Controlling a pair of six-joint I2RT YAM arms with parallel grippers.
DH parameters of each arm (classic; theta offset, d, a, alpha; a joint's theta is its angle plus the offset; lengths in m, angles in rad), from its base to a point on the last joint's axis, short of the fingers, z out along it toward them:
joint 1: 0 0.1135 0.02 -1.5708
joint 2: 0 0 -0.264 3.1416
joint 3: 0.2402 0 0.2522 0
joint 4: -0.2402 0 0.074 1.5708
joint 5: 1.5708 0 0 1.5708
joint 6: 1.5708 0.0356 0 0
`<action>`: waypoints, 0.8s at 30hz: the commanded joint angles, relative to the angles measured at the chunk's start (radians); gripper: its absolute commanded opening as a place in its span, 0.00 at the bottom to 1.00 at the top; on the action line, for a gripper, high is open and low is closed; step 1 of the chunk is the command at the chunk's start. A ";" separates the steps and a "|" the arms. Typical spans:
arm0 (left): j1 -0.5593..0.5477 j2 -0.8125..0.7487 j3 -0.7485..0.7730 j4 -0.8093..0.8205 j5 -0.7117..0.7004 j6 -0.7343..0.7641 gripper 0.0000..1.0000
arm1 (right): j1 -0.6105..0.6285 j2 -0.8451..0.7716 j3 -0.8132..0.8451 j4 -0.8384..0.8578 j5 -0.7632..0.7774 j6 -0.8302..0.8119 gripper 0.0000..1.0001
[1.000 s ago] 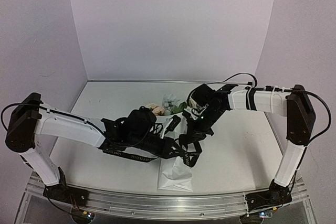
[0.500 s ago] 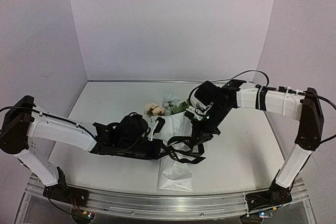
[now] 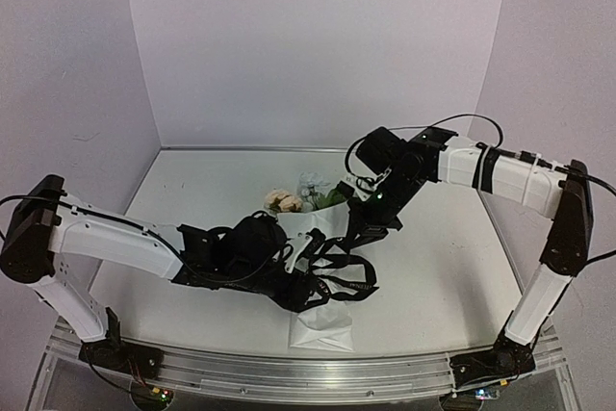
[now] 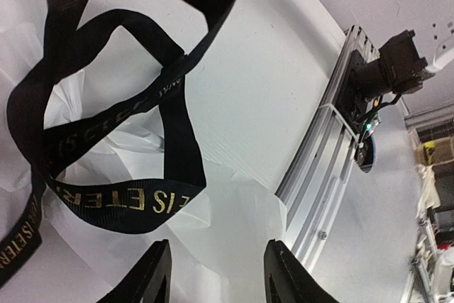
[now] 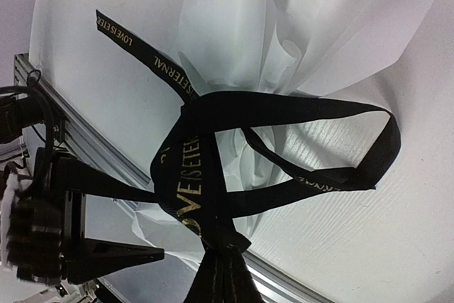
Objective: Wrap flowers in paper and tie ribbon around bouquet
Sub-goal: Cross the half-tied ribbon over the folded bouquet.
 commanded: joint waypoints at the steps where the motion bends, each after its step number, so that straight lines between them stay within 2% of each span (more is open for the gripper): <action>1: 0.000 -0.101 0.021 -0.035 -0.046 0.122 0.56 | 0.004 0.028 0.046 -0.020 -0.011 0.023 0.00; 4: 0.000 -0.179 -0.029 0.001 -0.067 0.154 0.62 | 0.005 0.032 0.047 -0.020 -0.020 0.030 0.00; 6: 0.001 -0.212 -0.050 0.011 -0.133 0.171 0.66 | 0.005 0.032 0.045 -0.018 -0.034 0.039 0.00; 10: 0.021 -0.192 -0.019 0.011 -0.230 0.288 0.65 | 0.014 0.020 0.026 0.017 -0.049 0.038 0.00; 16: 0.138 -0.104 0.054 0.049 -0.075 0.409 0.57 | 0.023 0.015 0.002 0.086 -0.089 0.045 0.00; 24: 0.202 -0.021 0.128 0.069 0.057 0.480 0.57 | 0.024 0.013 -0.032 0.172 -0.116 0.071 0.00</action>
